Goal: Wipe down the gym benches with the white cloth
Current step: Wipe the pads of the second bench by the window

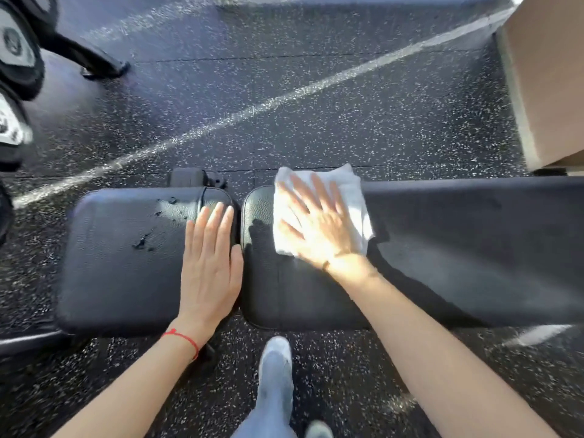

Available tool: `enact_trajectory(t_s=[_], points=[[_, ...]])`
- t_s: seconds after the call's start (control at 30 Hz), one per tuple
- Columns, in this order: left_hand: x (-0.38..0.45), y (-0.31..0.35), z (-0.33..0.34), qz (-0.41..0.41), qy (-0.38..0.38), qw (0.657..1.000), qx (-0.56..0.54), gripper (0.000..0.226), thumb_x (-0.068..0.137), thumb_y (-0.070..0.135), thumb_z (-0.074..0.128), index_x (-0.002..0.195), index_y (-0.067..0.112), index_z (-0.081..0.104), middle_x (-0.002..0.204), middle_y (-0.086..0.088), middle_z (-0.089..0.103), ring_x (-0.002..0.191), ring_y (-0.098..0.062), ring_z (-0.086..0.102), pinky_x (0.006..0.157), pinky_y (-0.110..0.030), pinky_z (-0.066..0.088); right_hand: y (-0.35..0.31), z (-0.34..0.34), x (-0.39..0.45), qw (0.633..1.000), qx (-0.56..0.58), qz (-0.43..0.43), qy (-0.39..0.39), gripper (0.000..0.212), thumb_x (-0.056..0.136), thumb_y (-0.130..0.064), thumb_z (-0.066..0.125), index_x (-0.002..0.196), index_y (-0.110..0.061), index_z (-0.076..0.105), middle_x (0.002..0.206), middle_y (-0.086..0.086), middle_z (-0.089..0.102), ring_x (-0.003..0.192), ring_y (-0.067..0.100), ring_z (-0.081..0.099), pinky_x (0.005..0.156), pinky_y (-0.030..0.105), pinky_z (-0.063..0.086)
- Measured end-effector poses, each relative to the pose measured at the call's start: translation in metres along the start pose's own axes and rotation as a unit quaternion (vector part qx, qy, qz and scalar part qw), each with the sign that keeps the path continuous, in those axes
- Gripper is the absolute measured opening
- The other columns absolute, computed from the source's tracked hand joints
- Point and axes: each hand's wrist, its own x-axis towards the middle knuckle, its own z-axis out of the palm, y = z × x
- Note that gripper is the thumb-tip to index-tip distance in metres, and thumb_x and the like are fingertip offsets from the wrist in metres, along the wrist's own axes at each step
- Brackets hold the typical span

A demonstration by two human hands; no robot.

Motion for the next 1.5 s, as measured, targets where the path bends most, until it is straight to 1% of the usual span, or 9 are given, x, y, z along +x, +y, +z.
enact_trajectory(t_s=[0.13, 0.3, 0.47, 0.6, 0.7, 0.83, 1.13, 1.33, 1.5], points=[[0.002, -0.005, 0.013, 0.006, 0.031, 1.0, 0.0, 0.054, 0.101, 0.024, 0.029, 0.153, 0.01, 0.027, 0.16, -0.007, 0.027, 0.153, -0.023, 0.014, 0.126, -0.046, 0.007, -0.023, -0.01, 0.045, 1.0, -0.009, -0.003, 0.017, 0.057, 0.101, -0.049, 0.025, 0.155, -0.032, 0.02, 0.156, -0.003, 0.034, 0.135, 0.03, 0.036, 0.114, 0.048, 0.02], [-0.006, -0.015, 0.025, 0.006, 0.048, 0.999, 0.013, 0.053, 0.101, 0.023, 0.03, 0.152, 0.008, 0.031, 0.158, -0.009, 0.031, 0.15, -0.026, 0.021, 0.125, -0.046, 0.011, -0.034, 0.012, -0.011, 0.996, 0.007, -0.055, 0.067, 0.061, 0.101, -0.053, 0.015, 0.158, -0.031, 0.01, 0.167, -0.008, 0.004, 0.153, 0.024, 0.004, 0.121, 0.052, 0.007], [-0.01, -0.019, 0.03, 0.025, 0.062, 0.997, 0.027, 0.053, 0.099, 0.025, 0.029, 0.148, 0.007, 0.038, 0.156, -0.011, 0.034, 0.147, -0.029, 0.027, 0.124, -0.046, 0.016, -0.022, 0.016, -0.045, 0.99, 0.036, -0.095, 0.097, 0.068, 0.094, -0.065, 0.026, 0.155, -0.035, 0.024, 0.164, -0.007, 0.02, 0.152, 0.023, 0.015, 0.121, 0.053, 0.015], [-0.013, -0.023, 0.033, 0.029, 0.072, 0.997, 0.024, 0.054, 0.098, 0.025, 0.028, 0.147, 0.004, 0.039, 0.155, -0.015, 0.035, 0.145, -0.032, 0.03, 0.123, -0.046, 0.02, -0.029, 0.003, -0.005, 0.995, 0.047, -0.03, 0.079, 0.071, 0.094, -0.068, 0.027, 0.156, -0.039, 0.008, 0.166, -0.012, -0.001, 0.153, 0.022, 0.0, 0.122, 0.052, 0.001], [-0.02, -0.024, 0.033, 0.02, 0.079, 0.997, 0.012, 0.054, 0.098, 0.024, 0.029, 0.147, 0.003, 0.04, 0.154, -0.015, 0.037, 0.144, -0.031, 0.031, 0.122, -0.045, 0.021, -0.039, 0.017, -0.024, 0.993, 0.029, -0.038, 0.107, 0.069, 0.095, -0.066, 0.024, 0.156, -0.039, 0.008, 0.167, -0.008, -0.001, 0.153, 0.023, -0.003, 0.122, 0.054, -0.003], [-0.024, -0.022, 0.033, 0.007, 0.09, 0.996, -0.012, 0.048, 0.099, 0.013, 0.04, 0.146, 0.002, 0.041, 0.154, -0.016, 0.038, 0.145, -0.031, 0.031, 0.122, -0.045, 0.02, -0.054, 0.04, -0.08, 0.985, 0.006, -0.08, 0.152, 0.075, 0.09, -0.072, 0.016, 0.156, -0.038, 0.007, 0.166, -0.004, 0.009, 0.151, 0.033, 0.01, 0.12, 0.058, 0.007], [-0.032, -0.021, 0.034, 0.014, 0.094, 0.995, -0.007, 0.048, 0.099, 0.012, 0.042, 0.146, 0.002, 0.041, 0.156, -0.017, 0.036, 0.146, -0.031, 0.03, 0.123, -0.043, 0.018, -0.072, 0.092, -0.12, 0.909, -0.138, -0.103, 0.378, 0.065, 0.095, -0.069, 0.041, 0.145, -0.028, 0.049, 0.147, 0.004, 0.052, 0.131, 0.034, 0.053, 0.104, 0.053, 0.045], [-0.032, -0.021, 0.035, 0.011, 0.096, 0.995, -0.009, 0.048, 0.099, 0.013, 0.042, 0.146, 0.002, 0.042, 0.155, -0.018, 0.037, 0.146, -0.032, 0.03, 0.123, -0.044, 0.018, -0.001, 0.121, -0.158, 0.882, -0.179, -0.039, 0.435, 0.074, 0.09, -0.074, 0.045, 0.147, -0.028, 0.046, 0.147, 0.006, 0.051, 0.134, 0.033, 0.049, 0.106, 0.049, 0.04], [-0.03, -0.017, 0.035, 0.003, 0.095, 0.996, -0.003, 0.049, 0.099, 0.013, 0.04, 0.146, 0.001, 0.04, 0.156, -0.019, 0.035, 0.146, -0.032, 0.029, 0.123, -0.043, 0.016, -0.054, 0.118, -0.131, 0.879, -0.164, -0.034, 0.446, 0.07, 0.092, -0.074, 0.041, 0.145, -0.029, 0.048, 0.146, 0.004, 0.053, 0.13, 0.034, 0.053, 0.106, 0.049, 0.039]])
